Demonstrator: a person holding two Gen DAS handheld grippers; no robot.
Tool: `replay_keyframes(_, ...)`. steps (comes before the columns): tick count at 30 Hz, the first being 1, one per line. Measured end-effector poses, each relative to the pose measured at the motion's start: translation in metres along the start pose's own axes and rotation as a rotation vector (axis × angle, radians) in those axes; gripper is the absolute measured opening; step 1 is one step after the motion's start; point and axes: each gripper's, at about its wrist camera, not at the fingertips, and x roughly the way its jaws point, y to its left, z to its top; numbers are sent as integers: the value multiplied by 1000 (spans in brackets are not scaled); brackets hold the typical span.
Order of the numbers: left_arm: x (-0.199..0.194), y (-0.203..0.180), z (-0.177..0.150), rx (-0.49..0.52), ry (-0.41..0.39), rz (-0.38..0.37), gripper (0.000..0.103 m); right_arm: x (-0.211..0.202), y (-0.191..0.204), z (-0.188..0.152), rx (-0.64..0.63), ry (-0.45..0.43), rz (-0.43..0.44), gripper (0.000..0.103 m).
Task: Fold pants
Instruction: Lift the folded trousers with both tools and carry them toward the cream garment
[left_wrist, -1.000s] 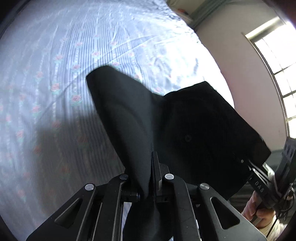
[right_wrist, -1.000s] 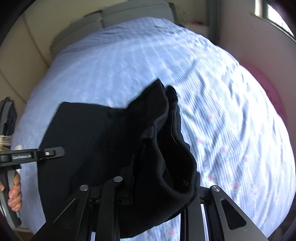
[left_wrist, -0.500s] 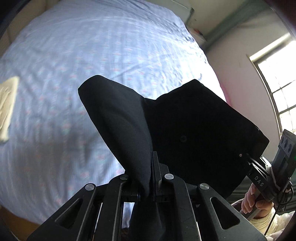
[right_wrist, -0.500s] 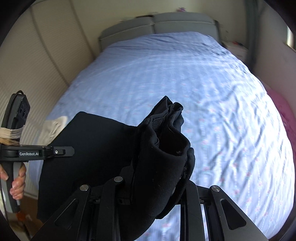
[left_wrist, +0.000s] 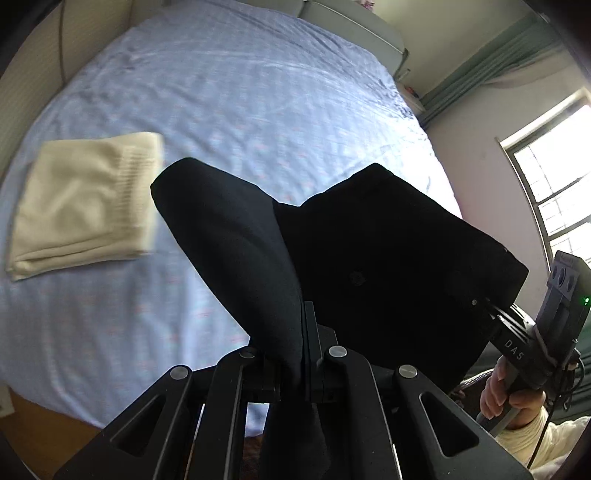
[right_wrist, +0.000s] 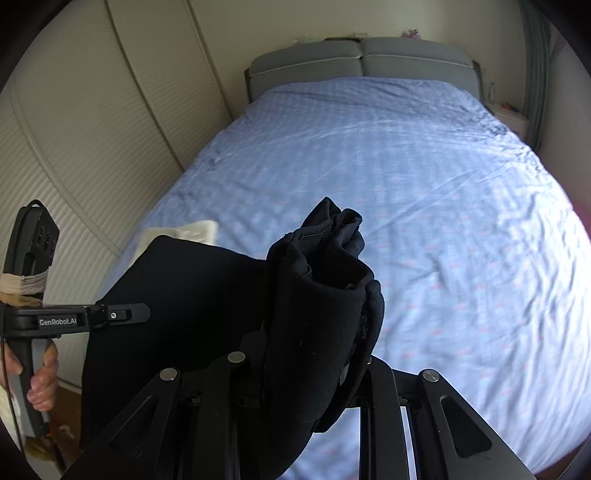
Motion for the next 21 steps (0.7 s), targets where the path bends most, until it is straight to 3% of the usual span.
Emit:
replay_keyframes(7, -58, 90, 5, -74, -40, 73, 9, 30, 105, 22, -90, 3, 109, 23)
replay_keyframes(11, -80, 127, 17, -54, -72, 108, 9, 50, 146, 35, -145, -6, 149, 23)
replay_keyframes(16, -91, 184, 52, -47, -78, 91, 9, 82, 180, 57, -118, 7, 154, 23)
replay_keyframes(21, -91, 246, 105, 9, -54, 68, 9, 119, 217, 74, -37, -6, 103, 23)
